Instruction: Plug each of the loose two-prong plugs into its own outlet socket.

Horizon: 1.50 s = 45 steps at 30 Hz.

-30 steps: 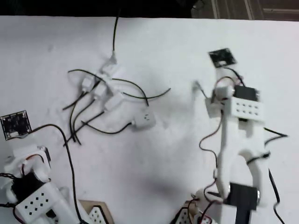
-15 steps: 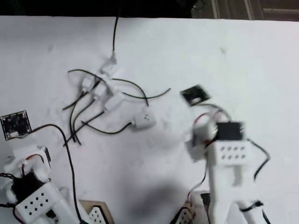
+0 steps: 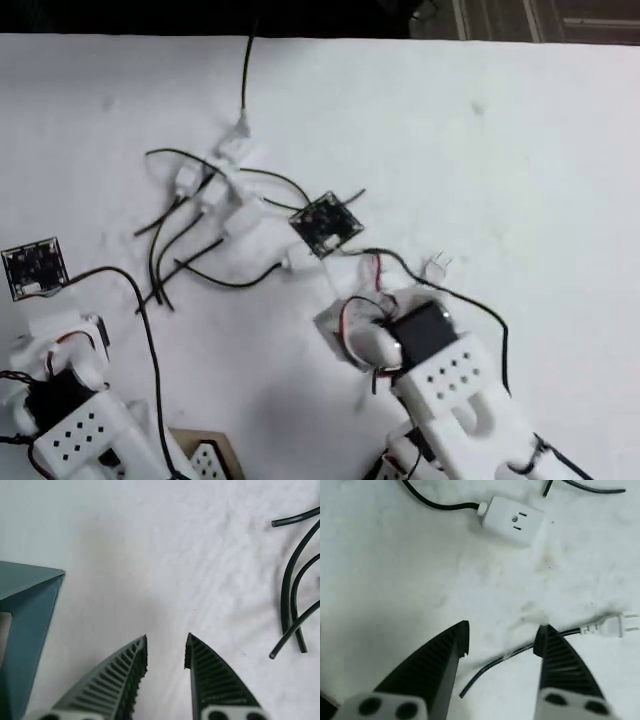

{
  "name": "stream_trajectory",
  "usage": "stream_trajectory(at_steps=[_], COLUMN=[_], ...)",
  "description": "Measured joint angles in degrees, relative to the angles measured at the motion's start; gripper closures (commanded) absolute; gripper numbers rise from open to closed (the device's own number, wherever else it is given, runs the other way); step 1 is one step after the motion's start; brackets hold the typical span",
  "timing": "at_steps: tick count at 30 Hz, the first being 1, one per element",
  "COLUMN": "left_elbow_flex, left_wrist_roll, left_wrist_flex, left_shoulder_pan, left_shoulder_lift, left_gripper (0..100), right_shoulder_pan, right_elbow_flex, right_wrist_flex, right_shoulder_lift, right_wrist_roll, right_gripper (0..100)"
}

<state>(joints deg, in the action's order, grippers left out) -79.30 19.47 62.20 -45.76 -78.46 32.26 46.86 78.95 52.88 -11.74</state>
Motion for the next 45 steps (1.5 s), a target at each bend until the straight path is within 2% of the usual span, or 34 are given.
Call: stream_trajectory(at_steps=[4,9,12,14,17,22,34,36,39,42,45], left_elbow_flex=[0.0,0.0,0.0,0.0,0.0,0.0,0.0,0.0,0.0,0.0,0.0], left_wrist_roll=[0.0,0.0,0.0,0.0,0.0,0.0,0.0,0.0,0.0,0.0,0.0], left_wrist_flex=[0.0,0.0,0.0,0.0,0.0,0.0,0.0,0.0,0.0,0.0,0.0], left_shoulder_pan=[0.0,0.0,0.0,0.0,0.0,0.0,0.0,0.0,0.0,0.0,0.0], left_shoulder_lift=[0.0,0.0,0.0,0.0,0.0,0.0,0.0,0.0,0.0,0.0,0.0], left_gripper=[85,85,85,85,85,85,85,85,85,85,85], right_shoulder_pan=[-8.7,-21.1,-25.85,-27.52,-29.89,-30.33,-30.15,-30.07,-29.98,-29.45,-28.13], right_elbow_flex=[0.0,0.35,4.84,8.79,14.33,17.93,18.02,17.85,16.97,14.15,10.64], right_wrist_flex=[3.43,4.22,2.9,-0.62,-8.26,-21.45,-46.59,-49.85,-51.25,-51.25,-49.67], right_shoulder_lift=[2.46,2.64,1.32,-0.18,-2.73,-9.67,-33.49,-36.66,-39.91,-42.29,-44.4], right_wrist_roll=[-16.09,-41.58,-55.74,-62.15,-67.6,-70.33,-70.59,-70.42,-70.15,-64.09,-53.19], right_gripper=[84.0,84.0,84.0,84.0,84.0,84.3,84.5,87.7,98.6,97.3,98.1])
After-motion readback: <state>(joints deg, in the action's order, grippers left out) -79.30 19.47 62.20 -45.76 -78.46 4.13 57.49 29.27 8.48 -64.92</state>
